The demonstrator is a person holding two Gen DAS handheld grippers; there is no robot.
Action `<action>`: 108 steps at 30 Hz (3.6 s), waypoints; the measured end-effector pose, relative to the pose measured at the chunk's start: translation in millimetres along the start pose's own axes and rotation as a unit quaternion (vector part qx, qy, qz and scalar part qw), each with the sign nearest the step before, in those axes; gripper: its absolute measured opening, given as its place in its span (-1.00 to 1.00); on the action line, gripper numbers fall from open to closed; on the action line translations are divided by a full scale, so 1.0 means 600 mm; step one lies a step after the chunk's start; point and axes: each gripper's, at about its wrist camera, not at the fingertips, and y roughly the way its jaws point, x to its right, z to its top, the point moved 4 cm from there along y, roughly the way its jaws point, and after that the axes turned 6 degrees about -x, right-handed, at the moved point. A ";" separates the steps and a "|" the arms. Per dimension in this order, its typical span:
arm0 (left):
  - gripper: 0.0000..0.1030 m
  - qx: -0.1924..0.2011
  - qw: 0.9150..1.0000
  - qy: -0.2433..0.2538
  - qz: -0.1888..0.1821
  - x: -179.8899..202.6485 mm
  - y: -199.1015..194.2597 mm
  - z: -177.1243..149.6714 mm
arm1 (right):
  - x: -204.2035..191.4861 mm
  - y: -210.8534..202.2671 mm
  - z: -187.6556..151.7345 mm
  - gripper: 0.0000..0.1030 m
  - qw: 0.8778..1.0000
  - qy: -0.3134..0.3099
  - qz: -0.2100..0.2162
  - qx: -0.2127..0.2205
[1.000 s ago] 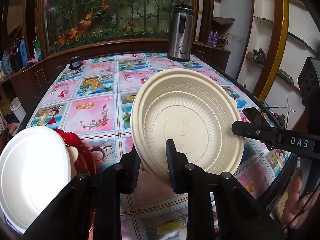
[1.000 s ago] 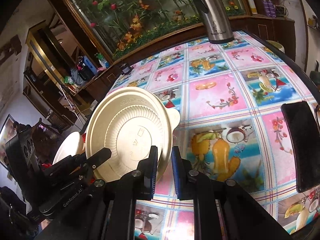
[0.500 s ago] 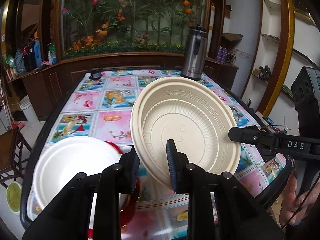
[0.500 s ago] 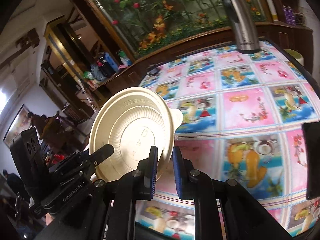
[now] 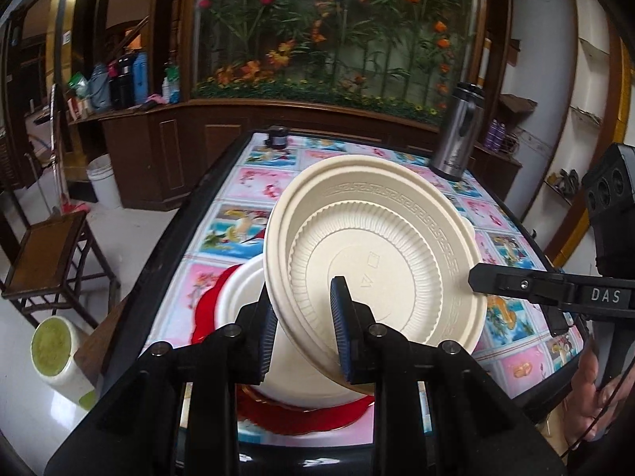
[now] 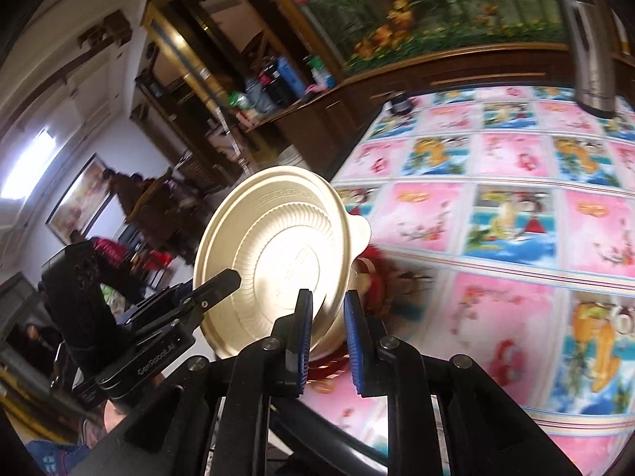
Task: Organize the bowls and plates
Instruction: 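Carry the beige bowl over the plate stack with the left tool, then lower the beige bowl onto the stack and open the left tool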
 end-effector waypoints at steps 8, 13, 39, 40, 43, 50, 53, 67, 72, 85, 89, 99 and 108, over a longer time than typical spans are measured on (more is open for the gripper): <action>-0.57 -0.020 0.999 -0.030 -0.003 -0.041 0.020 -0.013 | -0.018 0.042 -0.005 -0.65 0.999 0.006 0.018 -0.029; -0.57 -0.032 0.999 -0.036 -0.008 -0.048 0.034 -0.018 | -0.001 0.060 -0.010 -0.65 0.998 0.030 0.024 -0.045; -0.57 -0.060 0.997 -0.037 -0.001 -0.060 0.066 -0.030 | 0.022 0.090 -0.016 -0.65 0.996 0.059 0.027 -0.066; -0.57 -0.061 0.997 -0.037 0.000 -0.060 0.066 -0.030 | 0.023 0.091 -0.017 -0.65 0.996 0.060 0.028 -0.066; -0.57 -0.061 0.997 -0.038 0.002 -0.061 0.067 -0.030 | 0.024 0.093 -0.018 -0.65 0.995 0.063 0.030 -0.069; -0.57 -0.061 0.997 -0.037 0.003 -0.063 0.067 -0.028 | 0.022 0.090 -0.017 -0.65 0.996 0.060 0.030 -0.065; -0.57 -0.061 0.997 -0.039 0.003 -0.064 0.067 -0.028 | 0.023 0.090 -0.017 -0.65 0.995 0.062 0.031 -0.067; -0.57 -0.062 0.997 -0.037 0.002 -0.064 0.071 -0.028 | 0.025 0.095 -0.020 -0.65 0.995 0.067 0.027 -0.066; -0.57 -0.062 0.997 -0.039 0.002 -0.065 0.075 -0.029 | 0.025 0.096 -0.022 -0.65 0.995 0.068 0.026 -0.068; -0.57 -0.060 0.997 -0.040 0.007 -0.067 0.075 -0.029 | 0.025 0.098 -0.021 -0.63 0.995 0.067 0.032 -0.069; -0.57 -0.062 0.997 -0.043 0.006 -0.068 0.077 -0.030 | 0.023 0.097 -0.022 -0.62 0.995 0.062 0.031 -0.069; -0.50 -0.061 0.997 -0.053 0.012 -0.080 0.072 -0.029 | 0.018 0.092 -0.020 -0.49 0.996 0.056 0.027 -0.062; -0.50 -0.059 0.997 -0.050 0.016 -0.080 0.070 -0.026 | 0.017 0.086 -0.021 -0.47 0.996 0.056 0.027 -0.059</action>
